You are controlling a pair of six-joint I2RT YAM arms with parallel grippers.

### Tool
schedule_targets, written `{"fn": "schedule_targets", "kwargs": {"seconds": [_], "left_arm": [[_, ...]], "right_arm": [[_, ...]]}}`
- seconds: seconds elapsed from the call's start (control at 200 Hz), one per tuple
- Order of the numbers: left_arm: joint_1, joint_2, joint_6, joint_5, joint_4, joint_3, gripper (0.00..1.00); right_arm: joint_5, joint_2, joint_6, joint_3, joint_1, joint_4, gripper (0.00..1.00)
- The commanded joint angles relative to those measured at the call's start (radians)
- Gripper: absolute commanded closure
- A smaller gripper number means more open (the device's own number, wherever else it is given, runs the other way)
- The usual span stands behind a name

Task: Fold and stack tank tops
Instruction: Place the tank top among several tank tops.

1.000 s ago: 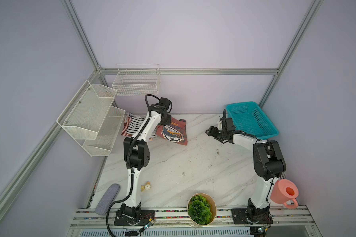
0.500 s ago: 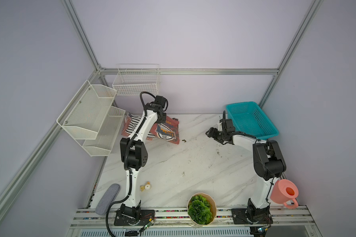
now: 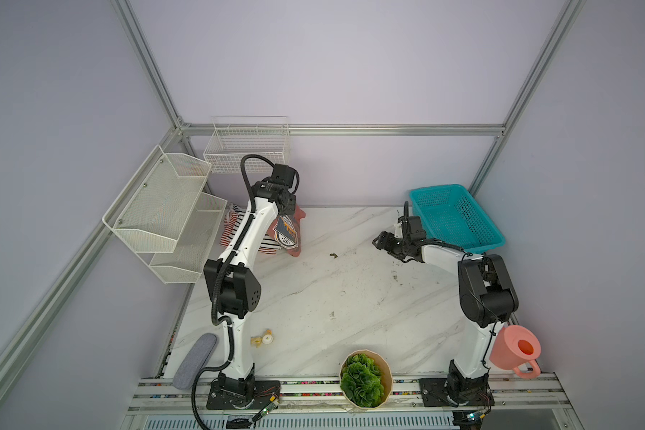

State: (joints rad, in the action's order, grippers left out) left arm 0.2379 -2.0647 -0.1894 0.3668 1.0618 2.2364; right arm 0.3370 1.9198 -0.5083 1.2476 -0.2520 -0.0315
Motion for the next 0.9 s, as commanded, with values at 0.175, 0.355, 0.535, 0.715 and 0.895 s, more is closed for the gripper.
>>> {"fn": "schedule_targets", "kwargs": {"seconds": [0.175, 0.355, 0.535, 0.715, 0.895], "left_arm": [[-0.023, 0.030, 0.028, 0.075, -0.072, -0.082, 1.00], [-0.073, 0.044, 0.025, 0.080, -0.135, -0.178, 1.00], [-0.127, 0.077, 0.035, 0.064, -0.224, -0.269, 1.00], [-0.167, 0.081, 0.046, 0.060, -0.254, -0.297, 1.00], [-0.201, 0.095, 0.053, 0.067, -0.280, -0.327, 1.00]], "right_arm": [[0.010, -0.010, -0.010, -0.004, 0.001, 0.031, 0.23], [0.010, -0.002, -0.009, -0.001, 0.002, 0.030, 0.23], [0.011, 0.003, -0.015, 0.001, -0.001, 0.031, 0.23], [0.011, 0.006, -0.018, -0.003, -0.001, 0.034, 0.24], [0.011, 0.007, -0.019, -0.004, -0.002, 0.033, 0.24]]}}
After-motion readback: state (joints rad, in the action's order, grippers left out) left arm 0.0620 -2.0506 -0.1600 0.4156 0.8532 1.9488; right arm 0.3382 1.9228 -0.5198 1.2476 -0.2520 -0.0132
